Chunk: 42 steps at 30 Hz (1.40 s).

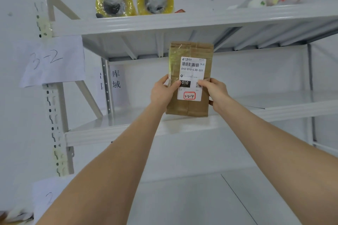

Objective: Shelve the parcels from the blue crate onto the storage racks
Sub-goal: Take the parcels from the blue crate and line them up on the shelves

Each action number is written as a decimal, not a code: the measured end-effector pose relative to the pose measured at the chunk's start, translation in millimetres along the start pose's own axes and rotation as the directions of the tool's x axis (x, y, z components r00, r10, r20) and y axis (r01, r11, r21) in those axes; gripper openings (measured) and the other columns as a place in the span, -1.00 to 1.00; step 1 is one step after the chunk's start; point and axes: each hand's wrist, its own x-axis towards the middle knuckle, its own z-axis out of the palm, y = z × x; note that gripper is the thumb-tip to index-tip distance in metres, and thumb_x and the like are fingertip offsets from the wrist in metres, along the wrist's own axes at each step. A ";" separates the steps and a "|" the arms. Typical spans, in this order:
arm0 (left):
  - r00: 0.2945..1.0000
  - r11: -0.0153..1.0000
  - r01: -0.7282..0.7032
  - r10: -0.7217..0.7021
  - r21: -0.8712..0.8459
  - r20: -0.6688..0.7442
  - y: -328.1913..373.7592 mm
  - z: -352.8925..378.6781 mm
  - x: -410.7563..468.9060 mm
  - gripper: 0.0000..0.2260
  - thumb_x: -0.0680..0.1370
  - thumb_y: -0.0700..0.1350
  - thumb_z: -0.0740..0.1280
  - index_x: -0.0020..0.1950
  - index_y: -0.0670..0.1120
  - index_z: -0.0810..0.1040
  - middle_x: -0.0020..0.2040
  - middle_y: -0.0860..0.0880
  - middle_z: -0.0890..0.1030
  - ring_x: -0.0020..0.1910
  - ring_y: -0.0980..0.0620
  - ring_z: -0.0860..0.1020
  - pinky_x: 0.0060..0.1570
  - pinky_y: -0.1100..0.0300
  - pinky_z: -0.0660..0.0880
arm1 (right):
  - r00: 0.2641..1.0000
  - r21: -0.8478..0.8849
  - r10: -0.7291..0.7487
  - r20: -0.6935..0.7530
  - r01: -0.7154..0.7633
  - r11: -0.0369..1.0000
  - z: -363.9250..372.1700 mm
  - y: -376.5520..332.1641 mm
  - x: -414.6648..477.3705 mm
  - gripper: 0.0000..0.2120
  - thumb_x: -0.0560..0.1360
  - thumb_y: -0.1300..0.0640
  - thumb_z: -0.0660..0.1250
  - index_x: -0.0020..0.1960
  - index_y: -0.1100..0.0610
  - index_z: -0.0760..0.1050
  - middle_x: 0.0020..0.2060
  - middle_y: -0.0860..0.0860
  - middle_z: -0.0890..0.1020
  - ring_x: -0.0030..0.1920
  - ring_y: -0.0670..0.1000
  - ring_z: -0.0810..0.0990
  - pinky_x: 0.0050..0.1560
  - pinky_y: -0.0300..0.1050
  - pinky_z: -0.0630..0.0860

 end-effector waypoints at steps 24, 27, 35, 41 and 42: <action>0.996 0.997 0.078 -0.078 0.001 -0.044 10.7 251.2 33.9 -0.60 0.57 0.03 0.28 0.33 -0.16 0.45 0.22 -0.10 0.57 0.20 -0.07 0.53 0.21 0.01 0.47 | 0.999 -0.107 -0.039 0.007 0.039 0.993 -203.7 17.0 148.8 -0.91 0.55 0.16 0.29 0.02 0.03 0.53 -0.03 0.00 0.67 -0.09 -0.01 0.64 -0.27 -0.22 0.46; 0.996 0.998 0.062 -0.060 0.032 -0.065 8.8 257.2 32.9 -0.65 0.59 0.01 0.24 0.28 -0.17 0.50 0.18 -0.10 0.58 0.15 -0.06 0.53 0.08 0.12 0.46 | 0.999 -0.098 -0.030 0.020 0.032 0.995 -206.6 21.7 156.3 -0.90 0.57 0.16 0.26 0.03 0.04 0.53 -0.05 0.00 0.66 -0.17 -0.08 0.62 -0.30 -0.25 0.45; 0.994 0.994 0.096 -0.093 0.048 -0.065 0.4 247.3 35.3 -0.78 0.61 0.01 0.21 0.03 -0.11 0.53 -0.05 -0.04 0.58 -0.08 0.00 0.48 -0.18 0.19 0.42 | 0.996 -0.154 -0.067 0.057 0.075 0.985 -191.4 32.3 164.4 -0.84 0.58 0.15 0.22 0.09 0.06 0.54 -0.01 0.02 0.66 -0.11 -0.02 0.62 -0.08 -0.11 0.58; 0.986 0.986 0.164 -0.164 0.036 -0.017 -1.8 237.0 32.8 -0.75 0.57 0.02 0.25 0.22 -0.02 0.51 0.12 -0.05 0.62 0.12 -0.07 0.55 0.16 -0.05 0.51 | 0.996 -0.206 -0.043 0.078 0.058 0.977 -183.0 38.9 163.8 -0.68 0.58 0.11 0.23 0.33 0.05 0.43 0.10 0.00 0.61 0.04 0.02 0.59 0.15 -0.01 0.53; 0.985 0.984 0.174 -0.175 0.035 0.002 -2.3 236.6 31.7 -0.72 0.56 0.02 0.26 0.26 0.02 0.48 0.15 -0.04 0.60 0.16 -0.08 0.54 0.19 -0.08 0.50 | 0.997 -0.225 -0.033 0.075 0.049 0.973 -183.8 40.0 164.4 -0.68 0.58 0.10 0.24 0.32 0.06 0.44 0.12 0.01 0.61 0.08 0.03 0.59 0.18 0.01 0.52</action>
